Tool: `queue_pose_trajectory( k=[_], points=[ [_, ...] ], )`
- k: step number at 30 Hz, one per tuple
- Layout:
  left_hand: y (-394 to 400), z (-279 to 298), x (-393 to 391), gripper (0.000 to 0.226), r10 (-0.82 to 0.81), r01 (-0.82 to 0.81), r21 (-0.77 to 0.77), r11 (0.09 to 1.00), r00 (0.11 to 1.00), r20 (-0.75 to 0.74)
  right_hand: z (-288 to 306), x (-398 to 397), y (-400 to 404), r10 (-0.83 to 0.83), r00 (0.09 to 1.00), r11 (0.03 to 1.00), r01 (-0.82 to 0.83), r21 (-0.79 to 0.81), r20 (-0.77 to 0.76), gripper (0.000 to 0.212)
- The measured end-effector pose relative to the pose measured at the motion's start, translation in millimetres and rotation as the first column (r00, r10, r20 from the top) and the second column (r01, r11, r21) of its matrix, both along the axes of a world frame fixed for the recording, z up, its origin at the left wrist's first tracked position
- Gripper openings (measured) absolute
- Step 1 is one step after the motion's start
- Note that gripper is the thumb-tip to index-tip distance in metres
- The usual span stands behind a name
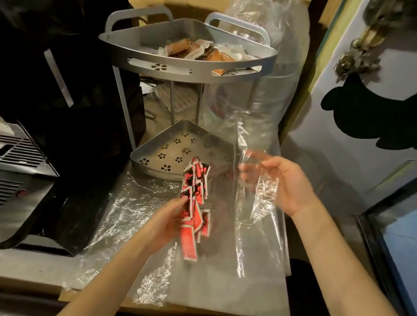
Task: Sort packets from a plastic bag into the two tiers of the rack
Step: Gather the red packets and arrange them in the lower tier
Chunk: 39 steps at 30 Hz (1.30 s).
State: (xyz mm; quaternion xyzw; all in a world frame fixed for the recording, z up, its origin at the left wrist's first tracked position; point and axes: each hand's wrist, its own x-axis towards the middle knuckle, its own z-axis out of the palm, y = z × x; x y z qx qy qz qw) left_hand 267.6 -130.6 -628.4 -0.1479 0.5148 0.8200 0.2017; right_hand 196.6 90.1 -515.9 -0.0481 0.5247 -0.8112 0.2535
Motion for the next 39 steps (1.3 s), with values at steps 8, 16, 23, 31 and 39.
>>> queue_pose_trajectory(
  k=[8,16,23,31,39],
  points=[
    [-28,-1,19,0.029,0.17,-0.163,-0.463,0.871,0.985,-0.028,-70,0,36,-0.092,0.969,0.958,0.023,0.287,0.231,0.025],
    [-21,-9,23,0.035,0.005,-0.105,-0.893,0.438,0.993,-0.114,-109,4,29,-0.206,0.963,0.789,0.059,0.612,0.172,0.02],
    [-14,-13,14,0.052,-0.126,0.063,-0.996,0.064,0.99,0.055,-123,1,32,-0.137,0.971,0.412,0.237,0.88,-0.197,0.041],
    [23,4,-25,0.058,-0.413,-0.304,-0.952,-0.022,0.87,-0.268,-104,-22,21,0.217,0.854,0.196,0.437,0.878,-0.473,0.073],
    [71,-31,-58,0.065,-0.643,-0.206,-0.978,-0.043,0.754,-0.131,-115,-46,-3,0.496,0.713,0.102,0.518,0.849,-0.495,0.043]
  ],
)
